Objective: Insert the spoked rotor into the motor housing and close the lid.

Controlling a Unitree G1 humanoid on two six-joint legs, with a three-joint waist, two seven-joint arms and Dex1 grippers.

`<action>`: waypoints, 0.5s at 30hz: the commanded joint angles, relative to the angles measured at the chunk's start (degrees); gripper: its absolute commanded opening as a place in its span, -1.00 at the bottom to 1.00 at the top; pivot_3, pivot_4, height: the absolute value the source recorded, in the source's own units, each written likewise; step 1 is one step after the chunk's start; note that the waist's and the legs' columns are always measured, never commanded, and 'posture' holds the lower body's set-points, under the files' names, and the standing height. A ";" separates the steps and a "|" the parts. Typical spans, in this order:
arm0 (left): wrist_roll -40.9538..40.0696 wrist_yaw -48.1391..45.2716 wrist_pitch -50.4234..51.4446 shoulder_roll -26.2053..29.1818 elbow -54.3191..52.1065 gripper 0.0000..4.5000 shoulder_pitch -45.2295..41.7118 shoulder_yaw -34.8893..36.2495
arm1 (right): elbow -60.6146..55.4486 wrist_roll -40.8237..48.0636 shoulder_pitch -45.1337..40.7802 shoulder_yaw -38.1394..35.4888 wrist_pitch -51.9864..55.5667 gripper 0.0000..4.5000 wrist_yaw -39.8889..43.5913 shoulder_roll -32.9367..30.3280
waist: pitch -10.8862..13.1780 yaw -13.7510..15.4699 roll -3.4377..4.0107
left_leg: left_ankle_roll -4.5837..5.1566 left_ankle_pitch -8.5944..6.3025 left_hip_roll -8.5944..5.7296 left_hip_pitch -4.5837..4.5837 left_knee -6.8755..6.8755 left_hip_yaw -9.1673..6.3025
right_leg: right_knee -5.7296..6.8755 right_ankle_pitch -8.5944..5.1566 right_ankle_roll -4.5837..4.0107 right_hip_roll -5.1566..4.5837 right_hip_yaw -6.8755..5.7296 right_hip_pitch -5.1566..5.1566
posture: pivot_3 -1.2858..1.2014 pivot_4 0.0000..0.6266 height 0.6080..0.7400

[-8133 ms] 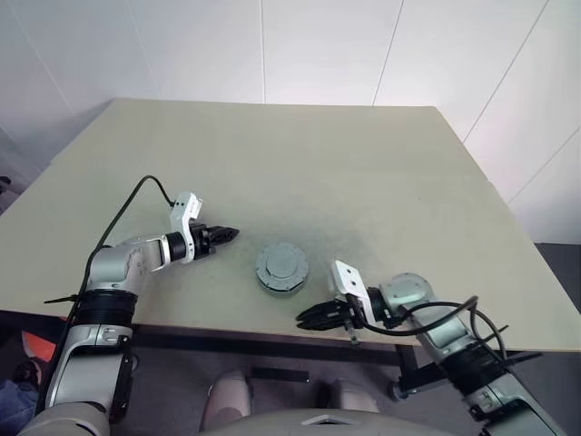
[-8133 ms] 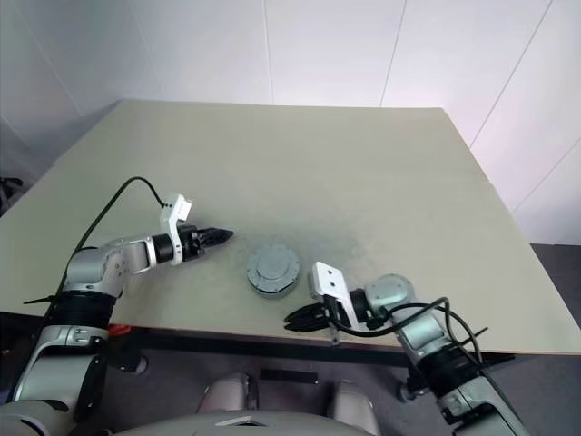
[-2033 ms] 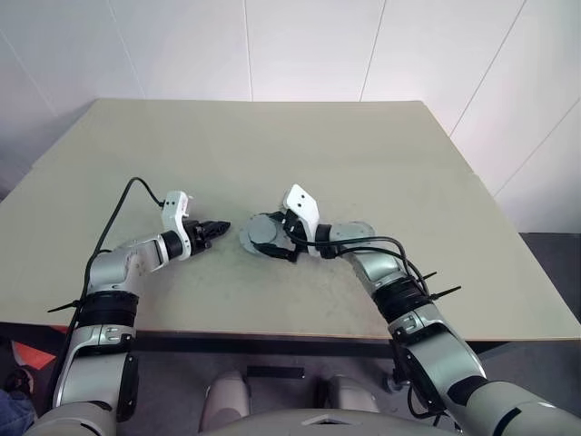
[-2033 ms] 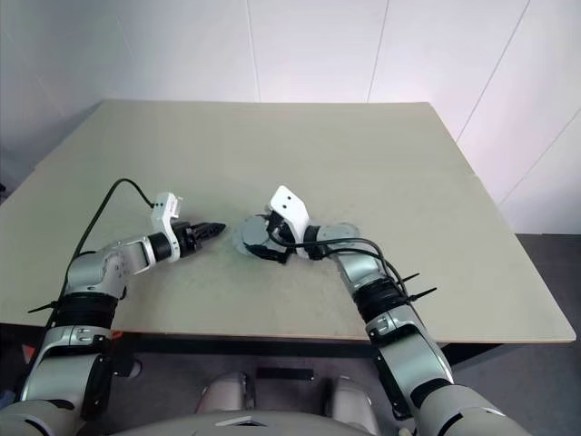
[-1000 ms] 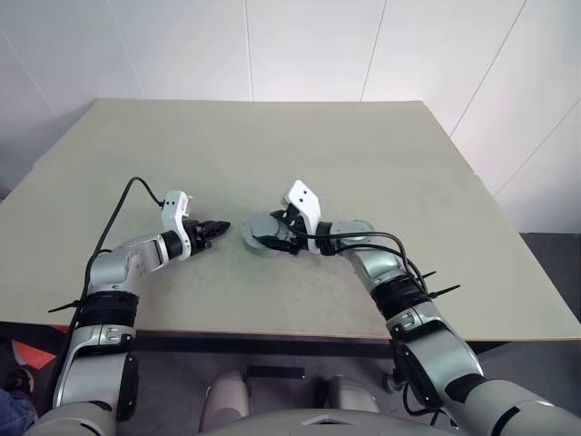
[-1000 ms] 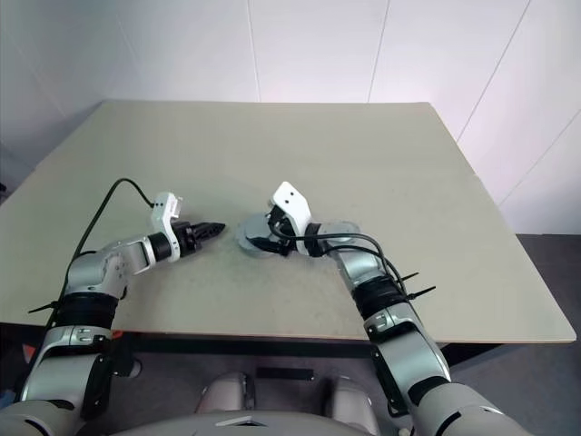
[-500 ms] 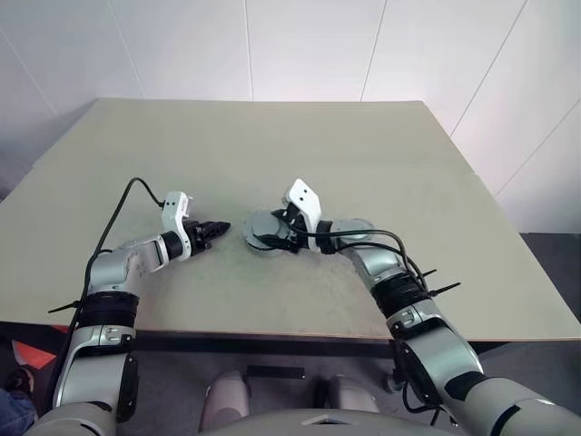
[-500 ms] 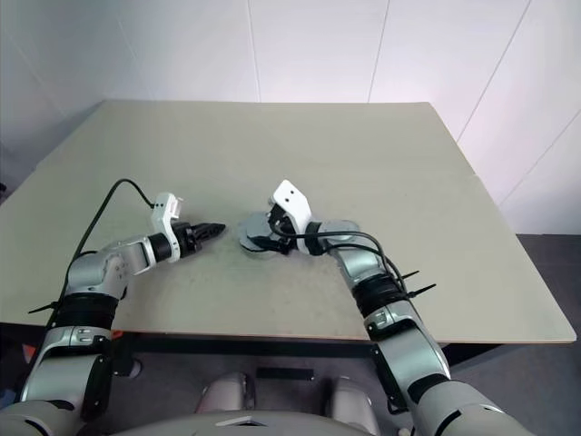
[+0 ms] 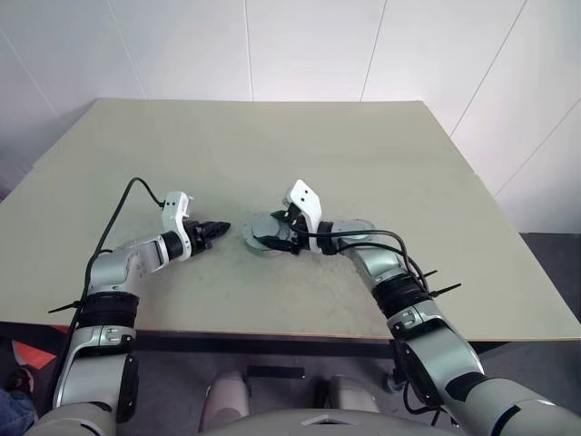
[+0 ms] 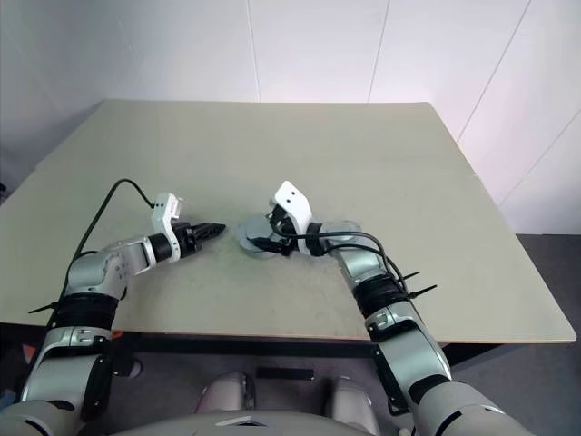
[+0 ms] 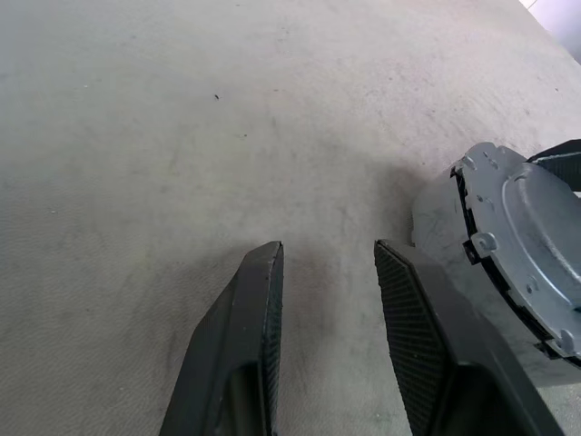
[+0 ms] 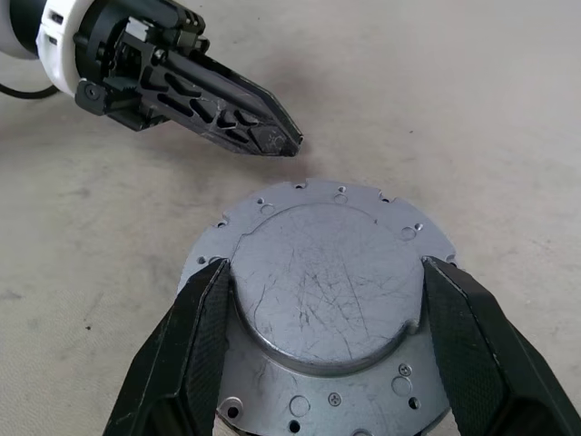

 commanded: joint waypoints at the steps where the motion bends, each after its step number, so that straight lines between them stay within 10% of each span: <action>1: -0.23 0.19 -0.12 0.28 -2.32 -0.23 -0.31 0.38 | 0.50 -0.54 0.02 0.43 -1.23 0.42 0.18 -0.29 | 0.00 -0.01 0.00 | 0.00 0.00 0.00 0.00 0.00 0.00 | 0.00 0.00 0.00 0.00 0.00 0.00 | 0.03 -1.00 1.00; 15: -0.13 0.03 -0.34 0.23 -1.84 -0.23 -0.59 0.26 | 0.23 0.20 0.44 -0.03 -0.30 0.42 2.02 -1.15 | 0.00 0.16 0.00 | 0.01 -0.01 -0.01 0.00 0.00 0.00 | -0.02 0.00 0.00 0.00 0.00 0.01 | 0.03 -1.00 1.00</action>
